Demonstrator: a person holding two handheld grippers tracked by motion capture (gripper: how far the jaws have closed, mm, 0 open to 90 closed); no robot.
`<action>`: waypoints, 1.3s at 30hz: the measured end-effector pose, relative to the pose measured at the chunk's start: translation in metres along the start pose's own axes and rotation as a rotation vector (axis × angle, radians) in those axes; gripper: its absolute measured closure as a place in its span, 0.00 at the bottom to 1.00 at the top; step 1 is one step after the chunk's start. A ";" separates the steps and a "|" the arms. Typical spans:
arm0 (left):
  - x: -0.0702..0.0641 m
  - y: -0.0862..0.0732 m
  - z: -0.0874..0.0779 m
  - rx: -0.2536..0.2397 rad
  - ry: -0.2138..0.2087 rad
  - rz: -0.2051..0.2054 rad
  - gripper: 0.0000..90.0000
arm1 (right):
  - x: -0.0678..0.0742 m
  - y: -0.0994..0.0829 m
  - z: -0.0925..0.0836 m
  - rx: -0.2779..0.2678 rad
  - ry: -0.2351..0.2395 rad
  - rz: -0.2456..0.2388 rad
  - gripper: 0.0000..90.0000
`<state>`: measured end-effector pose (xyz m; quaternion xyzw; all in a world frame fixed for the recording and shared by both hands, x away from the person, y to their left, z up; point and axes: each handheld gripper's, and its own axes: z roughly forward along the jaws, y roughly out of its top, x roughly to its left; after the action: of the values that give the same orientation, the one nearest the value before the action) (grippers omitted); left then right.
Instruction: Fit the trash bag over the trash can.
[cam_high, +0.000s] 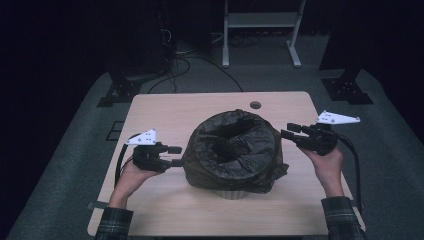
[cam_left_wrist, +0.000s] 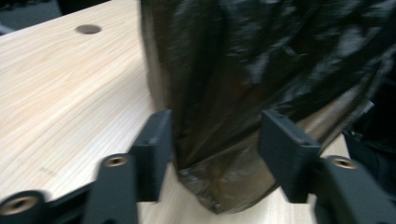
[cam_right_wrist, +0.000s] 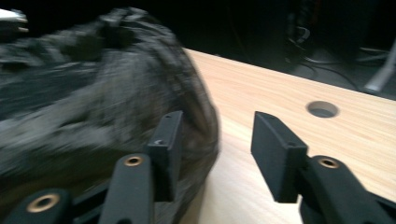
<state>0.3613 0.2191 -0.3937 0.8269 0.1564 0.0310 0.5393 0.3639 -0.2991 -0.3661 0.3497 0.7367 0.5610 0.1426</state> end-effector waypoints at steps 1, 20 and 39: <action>-0.002 0.001 0.001 -0.003 0.000 0.007 0.39 | 0.001 -0.002 -0.003 -0.002 0.014 -0.003 0.54; -0.009 0.006 0.012 -0.033 -0.038 0.031 0.27 | 0.056 -0.047 -0.022 0.049 0.314 -0.103 0.47; -0.008 0.003 0.019 -0.022 -0.047 0.031 0.53 | 0.041 -0.104 -0.005 0.329 0.312 -0.058 1.00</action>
<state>0.3580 0.1991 -0.3979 0.8236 0.1305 0.0214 0.5516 0.2944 -0.2884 -0.4537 0.2559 0.8412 0.4761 -0.0160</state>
